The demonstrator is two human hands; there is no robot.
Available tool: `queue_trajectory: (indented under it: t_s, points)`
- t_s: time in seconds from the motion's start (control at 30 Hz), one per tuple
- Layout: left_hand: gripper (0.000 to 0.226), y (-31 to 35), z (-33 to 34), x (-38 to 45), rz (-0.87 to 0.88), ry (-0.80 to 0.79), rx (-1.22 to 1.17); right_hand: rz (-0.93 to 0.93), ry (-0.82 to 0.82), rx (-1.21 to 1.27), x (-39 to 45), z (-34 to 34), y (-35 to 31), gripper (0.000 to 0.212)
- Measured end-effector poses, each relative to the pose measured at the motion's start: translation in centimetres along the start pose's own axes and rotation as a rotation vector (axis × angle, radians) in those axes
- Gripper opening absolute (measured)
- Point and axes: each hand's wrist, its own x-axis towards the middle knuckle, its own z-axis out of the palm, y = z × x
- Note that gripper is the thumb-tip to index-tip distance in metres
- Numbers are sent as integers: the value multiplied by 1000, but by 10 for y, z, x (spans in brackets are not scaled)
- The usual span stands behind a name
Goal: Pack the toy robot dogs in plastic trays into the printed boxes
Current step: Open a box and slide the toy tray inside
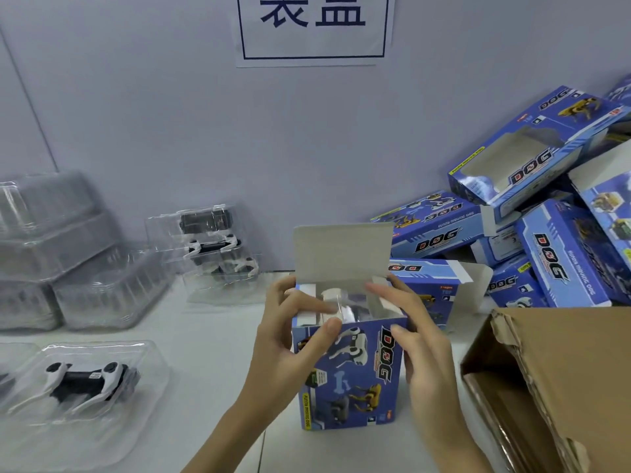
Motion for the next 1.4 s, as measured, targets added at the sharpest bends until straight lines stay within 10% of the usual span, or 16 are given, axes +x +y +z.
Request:
queue_trajectory:
  t_s: [0.63,1.4]
  points:
    - [32,-9,-17,1,33,-153,-188,78,201,222,8,4,-4,27]
    - [24,8,-19,11,-46,-169,-226,-383,197,-422,-1,5,0,19]
